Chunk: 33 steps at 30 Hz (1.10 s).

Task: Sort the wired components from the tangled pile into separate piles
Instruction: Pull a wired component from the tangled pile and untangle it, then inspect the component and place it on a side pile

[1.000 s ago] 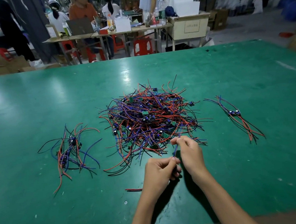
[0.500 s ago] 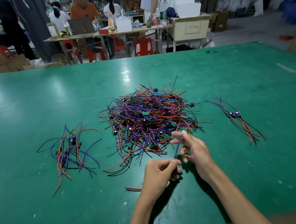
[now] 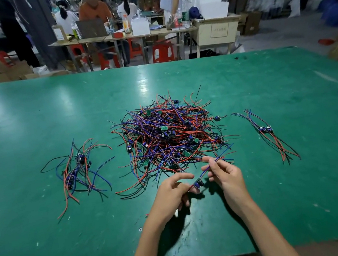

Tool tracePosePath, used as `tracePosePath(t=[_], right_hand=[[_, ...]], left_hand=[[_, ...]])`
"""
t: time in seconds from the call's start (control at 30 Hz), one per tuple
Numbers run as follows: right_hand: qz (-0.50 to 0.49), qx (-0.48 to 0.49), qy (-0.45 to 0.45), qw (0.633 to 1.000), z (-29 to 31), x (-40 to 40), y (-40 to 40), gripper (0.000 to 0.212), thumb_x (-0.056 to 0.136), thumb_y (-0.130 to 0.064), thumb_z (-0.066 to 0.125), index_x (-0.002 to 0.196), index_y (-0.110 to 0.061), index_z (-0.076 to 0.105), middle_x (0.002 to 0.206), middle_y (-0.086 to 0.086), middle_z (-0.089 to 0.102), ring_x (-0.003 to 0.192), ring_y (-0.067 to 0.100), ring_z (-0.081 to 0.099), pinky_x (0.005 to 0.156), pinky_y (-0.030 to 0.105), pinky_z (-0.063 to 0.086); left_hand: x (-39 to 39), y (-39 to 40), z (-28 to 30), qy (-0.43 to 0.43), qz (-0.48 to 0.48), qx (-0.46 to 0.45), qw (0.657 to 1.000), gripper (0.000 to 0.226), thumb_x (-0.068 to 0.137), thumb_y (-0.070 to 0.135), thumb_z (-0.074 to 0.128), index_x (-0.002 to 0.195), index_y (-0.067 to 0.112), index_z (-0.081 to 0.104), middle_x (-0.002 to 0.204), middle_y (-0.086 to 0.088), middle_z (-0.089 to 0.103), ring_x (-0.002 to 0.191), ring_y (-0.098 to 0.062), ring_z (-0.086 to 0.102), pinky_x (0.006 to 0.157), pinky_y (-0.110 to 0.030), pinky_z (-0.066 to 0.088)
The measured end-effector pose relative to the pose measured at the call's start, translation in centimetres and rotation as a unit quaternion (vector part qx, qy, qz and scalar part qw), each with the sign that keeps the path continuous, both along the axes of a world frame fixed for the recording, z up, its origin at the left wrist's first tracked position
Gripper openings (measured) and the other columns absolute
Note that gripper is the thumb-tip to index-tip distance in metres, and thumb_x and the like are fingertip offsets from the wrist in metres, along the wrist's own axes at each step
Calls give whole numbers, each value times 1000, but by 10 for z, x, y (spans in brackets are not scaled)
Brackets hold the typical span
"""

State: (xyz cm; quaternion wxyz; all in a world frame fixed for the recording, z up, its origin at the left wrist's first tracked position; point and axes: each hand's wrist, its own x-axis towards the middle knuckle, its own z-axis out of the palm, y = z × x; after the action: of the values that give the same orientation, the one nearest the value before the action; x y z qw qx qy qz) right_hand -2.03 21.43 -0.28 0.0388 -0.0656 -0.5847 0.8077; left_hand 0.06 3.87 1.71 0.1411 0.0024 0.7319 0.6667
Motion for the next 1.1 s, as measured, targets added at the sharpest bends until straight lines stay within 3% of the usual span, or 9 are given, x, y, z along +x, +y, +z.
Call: tracePosePath(t=[0.17,0.23,0.3,0.43,0.63,0.8,0.93,1.1], right_hand=[[-16,0,2,1000,-4,-1,-2,16,95,-22,67,100,-14,80,84,3,74,71,7,63,66,15,53],[-8,-5,10,1000,-4,0,-2,16,96,-16,64,103,-12,78,91,3,76,75,7,66,69,16,55],[5,-6,17,1000,-4,2,0,18,97,-13,63,109,-11,76,96,3,77,80,7,68,72,17,56],[24,-20,23,999,-3,4,2,22,93,-17,64,111,-16,77,98,3,77,87,8,69,78,17,56],[3,-39,14,999,-4,3,2,25,87,-24,68,108,-15,78,95,2,77,86,8,71,74,17,56],[-13,-46,-1,999,-3,4,1,16,83,-31,72,91,-22,83,88,2,77,80,8,71,71,16,55],[-27,-50,-5,998,-1,4,1,24,74,-42,78,87,-23,83,82,2,76,77,8,72,69,16,55],[-44,-41,-5,998,-2,4,1,25,73,-43,80,82,-20,82,77,2,75,74,9,71,67,17,55]], left_hand=[[5,-4,-9,153,41,-133,978,26,95,7,64,108,28,71,88,17,77,79,2,69,72,-31,59],[7,-5,-12,218,72,-146,962,26,90,0,69,102,23,75,92,21,76,90,4,70,81,-22,57],[9,-4,-16,258,100,-156,948,29,85,-6,72,98,20,78,93,21,75,90,1,70,81,-18,55],[13,-2,-24,273,148,-147,939,31,83,-7,74,96,21,78,92,16,76,90,-4,71,82,-24,57],[13,-2,-23,315,171,-166,919,21,86,6,78,97,24,78,92,19,74,87,-1,69,81,-21,54],[17,-1,-22,339,171,-272,884,11,93,25,72,101,31,75,88,16,72,79,-9,62,80,-30,43],[17,-2,-22,326,169,-310,877,12,96,36,64,104,34,74,82,12,68,76,-19,55,78,-29,35],[17,1,-21,331,160,-333,869,20,99,37,56,92,26,71,81,13,67,75,-15,52,81,-31,33]])
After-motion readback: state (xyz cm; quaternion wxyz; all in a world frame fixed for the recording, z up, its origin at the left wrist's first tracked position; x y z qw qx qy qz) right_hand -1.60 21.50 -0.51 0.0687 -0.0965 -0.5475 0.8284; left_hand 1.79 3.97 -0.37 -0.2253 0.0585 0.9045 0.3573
